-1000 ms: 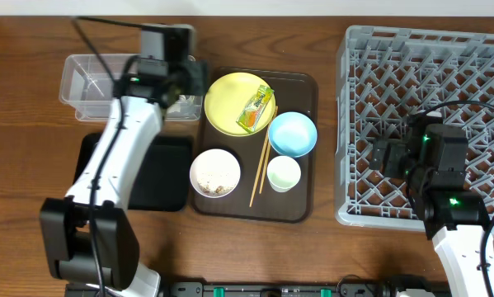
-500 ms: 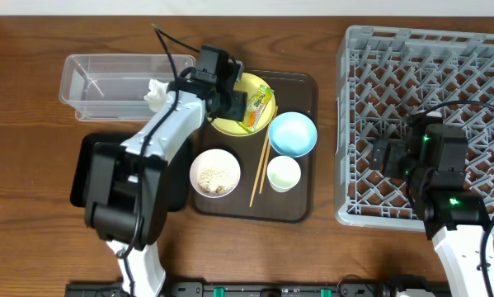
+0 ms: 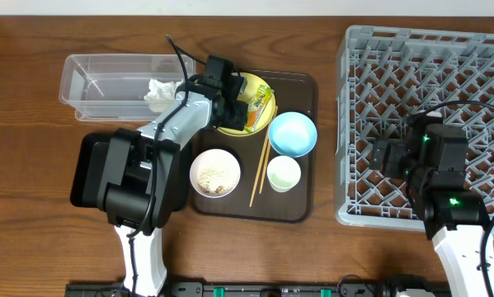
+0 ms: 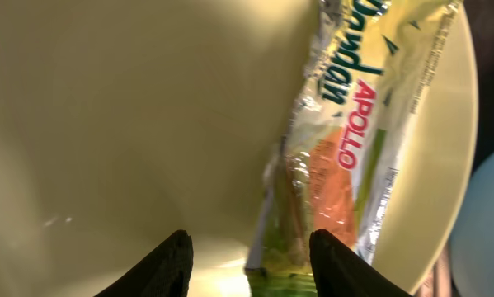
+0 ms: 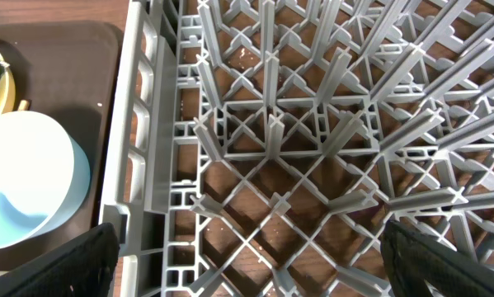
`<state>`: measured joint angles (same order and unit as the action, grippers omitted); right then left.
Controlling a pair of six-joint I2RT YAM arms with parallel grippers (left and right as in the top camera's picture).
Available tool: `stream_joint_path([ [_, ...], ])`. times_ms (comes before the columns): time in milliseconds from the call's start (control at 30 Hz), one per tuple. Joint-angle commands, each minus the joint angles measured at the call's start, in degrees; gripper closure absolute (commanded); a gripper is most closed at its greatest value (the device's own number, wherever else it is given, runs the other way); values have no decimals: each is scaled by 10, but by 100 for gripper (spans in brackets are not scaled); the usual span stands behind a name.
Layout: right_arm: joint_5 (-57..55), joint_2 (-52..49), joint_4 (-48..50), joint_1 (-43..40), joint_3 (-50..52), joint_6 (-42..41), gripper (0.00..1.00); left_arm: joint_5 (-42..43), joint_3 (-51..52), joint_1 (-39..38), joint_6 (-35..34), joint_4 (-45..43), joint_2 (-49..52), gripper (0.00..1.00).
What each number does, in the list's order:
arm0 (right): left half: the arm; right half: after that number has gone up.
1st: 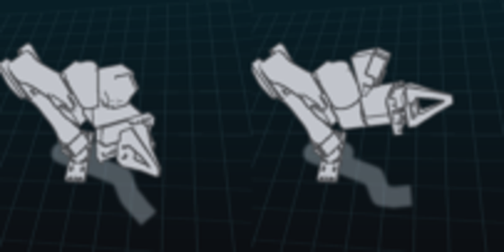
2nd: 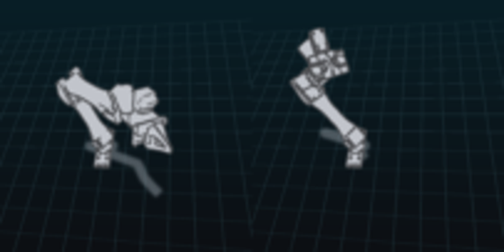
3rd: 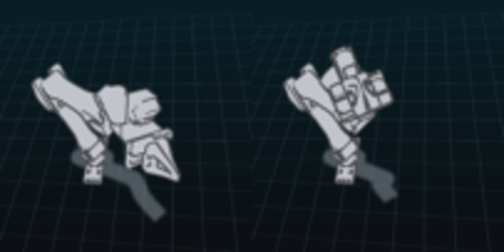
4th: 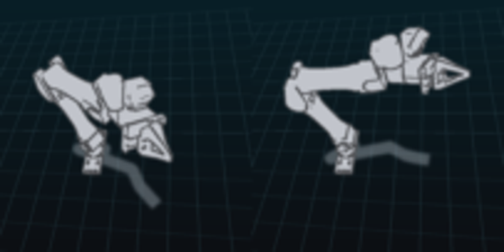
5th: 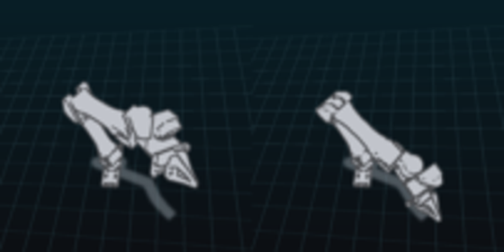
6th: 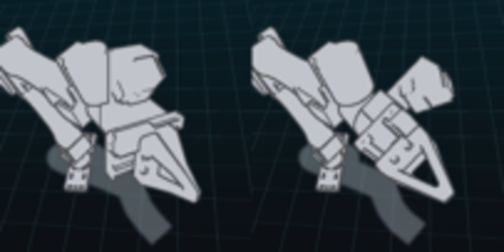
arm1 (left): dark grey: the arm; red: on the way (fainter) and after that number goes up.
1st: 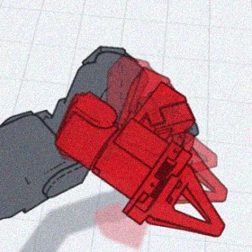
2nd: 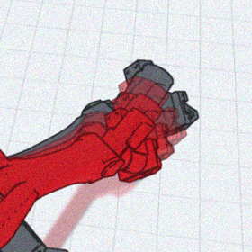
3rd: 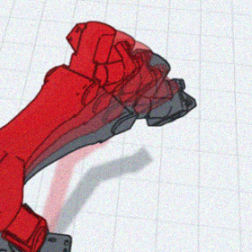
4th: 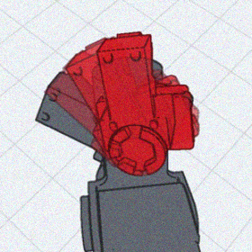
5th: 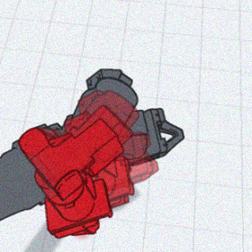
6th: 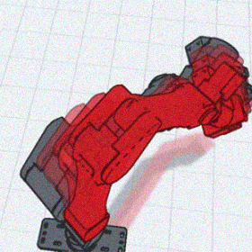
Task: Sort waste into correct bins and load items into the dishwasher rack
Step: 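Return the left gripper to the yellow plate and grasp the Apollo wrapper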
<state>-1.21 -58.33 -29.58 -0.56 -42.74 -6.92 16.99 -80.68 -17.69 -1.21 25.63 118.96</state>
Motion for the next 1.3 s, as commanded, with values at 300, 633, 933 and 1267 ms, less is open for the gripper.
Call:
stream_joint_path([
  [300, 2, 2, 0, 6, -13, 6, 1, 25, 0, -5, 7, 6, 9, 53],
  [633, 2, 2, 0, 6, -13, 6, 1, 25, 0, -5, 7, 6, 10, 94],
  [933, 2, 2, 0, 6, -13, 6, 1, 17, -1, 1, 7, 22, -5, 94],
  [1267, 2, 2, 0, 6, -13, 6, 1, -12, -1, 52, 8, 36, -140, 94],
])
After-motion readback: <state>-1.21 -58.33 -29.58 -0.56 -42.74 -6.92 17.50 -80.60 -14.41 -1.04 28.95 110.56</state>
